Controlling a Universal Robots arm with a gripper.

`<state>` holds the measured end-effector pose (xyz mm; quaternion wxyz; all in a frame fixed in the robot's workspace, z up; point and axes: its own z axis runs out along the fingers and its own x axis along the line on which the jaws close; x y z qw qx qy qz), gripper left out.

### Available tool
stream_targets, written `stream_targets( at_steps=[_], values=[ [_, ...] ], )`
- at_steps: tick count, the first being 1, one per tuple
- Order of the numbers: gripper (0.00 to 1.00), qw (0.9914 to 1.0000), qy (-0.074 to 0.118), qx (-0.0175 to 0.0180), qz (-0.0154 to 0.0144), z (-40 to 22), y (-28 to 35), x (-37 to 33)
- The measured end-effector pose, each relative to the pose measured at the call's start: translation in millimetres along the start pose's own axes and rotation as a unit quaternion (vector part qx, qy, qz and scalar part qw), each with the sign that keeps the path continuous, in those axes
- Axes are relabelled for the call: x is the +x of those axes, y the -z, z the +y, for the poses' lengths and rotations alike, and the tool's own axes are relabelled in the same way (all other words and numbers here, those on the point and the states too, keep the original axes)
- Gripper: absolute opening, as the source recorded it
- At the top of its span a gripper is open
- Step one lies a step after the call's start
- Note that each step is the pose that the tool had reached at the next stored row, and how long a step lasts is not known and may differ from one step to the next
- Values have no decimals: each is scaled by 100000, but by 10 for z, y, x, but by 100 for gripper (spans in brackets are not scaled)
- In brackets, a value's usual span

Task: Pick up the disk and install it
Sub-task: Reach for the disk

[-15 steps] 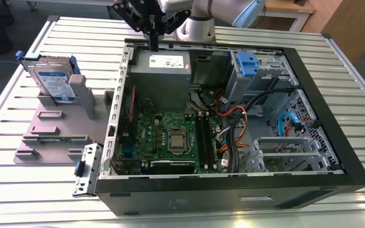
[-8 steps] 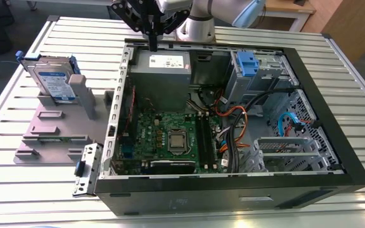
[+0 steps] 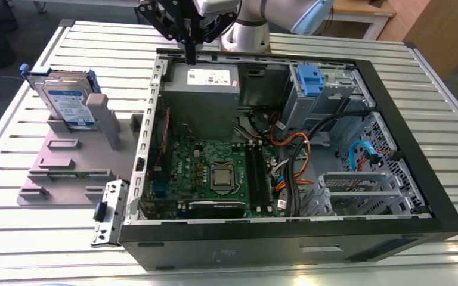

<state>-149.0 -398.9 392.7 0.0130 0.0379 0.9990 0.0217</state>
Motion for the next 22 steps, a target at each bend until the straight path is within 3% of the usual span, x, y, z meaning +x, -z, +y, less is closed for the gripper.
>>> stream_targets(
  at_steps=[22],
  values=[
    [11,100000,-2,-4,-2,-4,-3,54]
  ],
)
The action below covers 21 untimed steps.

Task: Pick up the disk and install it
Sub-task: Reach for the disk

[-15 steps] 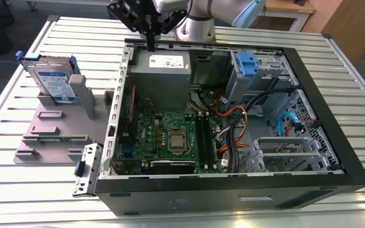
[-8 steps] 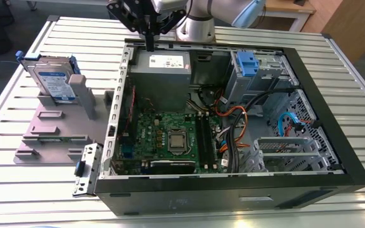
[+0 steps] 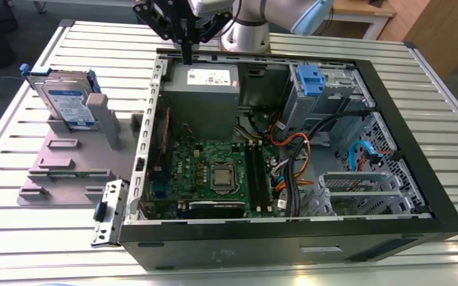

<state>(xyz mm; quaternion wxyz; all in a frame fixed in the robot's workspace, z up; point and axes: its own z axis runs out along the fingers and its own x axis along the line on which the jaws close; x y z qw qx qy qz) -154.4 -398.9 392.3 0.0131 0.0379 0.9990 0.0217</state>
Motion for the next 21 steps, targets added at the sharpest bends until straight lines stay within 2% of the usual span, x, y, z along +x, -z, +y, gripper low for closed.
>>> stream_targets(
  at_steps=[21],
  values=[
    [11,100000,1,-1,-1,-4,-4,43]
  ],
)
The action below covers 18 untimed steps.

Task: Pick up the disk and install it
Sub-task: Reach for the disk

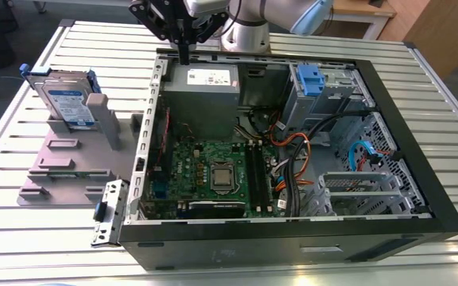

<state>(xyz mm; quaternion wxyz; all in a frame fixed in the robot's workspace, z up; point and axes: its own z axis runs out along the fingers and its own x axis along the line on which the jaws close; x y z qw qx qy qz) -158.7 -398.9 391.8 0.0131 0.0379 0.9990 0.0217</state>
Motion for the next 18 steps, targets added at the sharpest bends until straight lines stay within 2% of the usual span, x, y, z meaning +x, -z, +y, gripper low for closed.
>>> stream_targets(
  at_steps=[18],
  values=[
    [11,100000,3,-1,1,-4,-3,48]
  ],
)
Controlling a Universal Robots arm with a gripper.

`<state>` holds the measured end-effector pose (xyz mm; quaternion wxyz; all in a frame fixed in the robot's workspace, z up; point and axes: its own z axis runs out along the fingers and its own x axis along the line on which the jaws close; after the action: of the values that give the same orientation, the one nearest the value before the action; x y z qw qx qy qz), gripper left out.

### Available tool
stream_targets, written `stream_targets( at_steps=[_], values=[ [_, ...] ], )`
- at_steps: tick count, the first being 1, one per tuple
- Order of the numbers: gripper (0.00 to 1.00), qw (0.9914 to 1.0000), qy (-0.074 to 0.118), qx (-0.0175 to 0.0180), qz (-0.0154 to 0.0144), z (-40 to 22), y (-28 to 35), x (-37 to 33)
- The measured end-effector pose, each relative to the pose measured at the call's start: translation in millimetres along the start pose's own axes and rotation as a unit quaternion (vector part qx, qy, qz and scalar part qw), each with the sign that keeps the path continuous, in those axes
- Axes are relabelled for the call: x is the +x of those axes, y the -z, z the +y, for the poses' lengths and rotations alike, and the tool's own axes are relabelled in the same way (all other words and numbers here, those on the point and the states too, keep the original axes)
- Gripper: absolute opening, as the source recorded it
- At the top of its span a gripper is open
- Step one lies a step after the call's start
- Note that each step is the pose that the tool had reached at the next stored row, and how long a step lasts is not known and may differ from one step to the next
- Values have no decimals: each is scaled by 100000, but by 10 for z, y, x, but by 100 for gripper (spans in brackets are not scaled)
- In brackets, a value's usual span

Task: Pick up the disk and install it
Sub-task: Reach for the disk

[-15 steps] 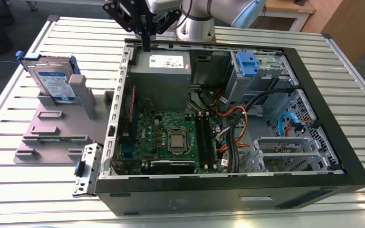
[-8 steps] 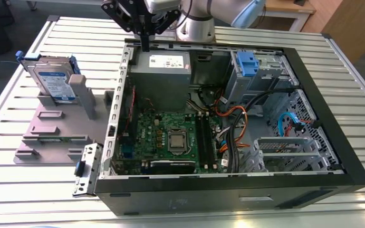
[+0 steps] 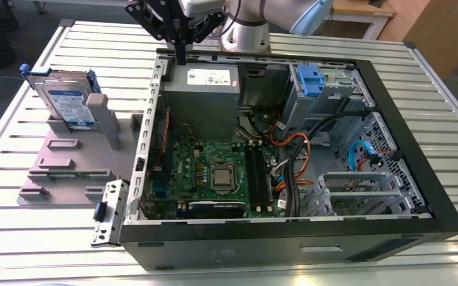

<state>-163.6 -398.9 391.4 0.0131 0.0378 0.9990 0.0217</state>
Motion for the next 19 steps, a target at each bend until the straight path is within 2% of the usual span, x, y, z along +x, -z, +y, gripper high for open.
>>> stream_targets(
  at_steps=[19],
  values=[
    [11,100000,-1,3,1,-4,-2,54]
  ],
)
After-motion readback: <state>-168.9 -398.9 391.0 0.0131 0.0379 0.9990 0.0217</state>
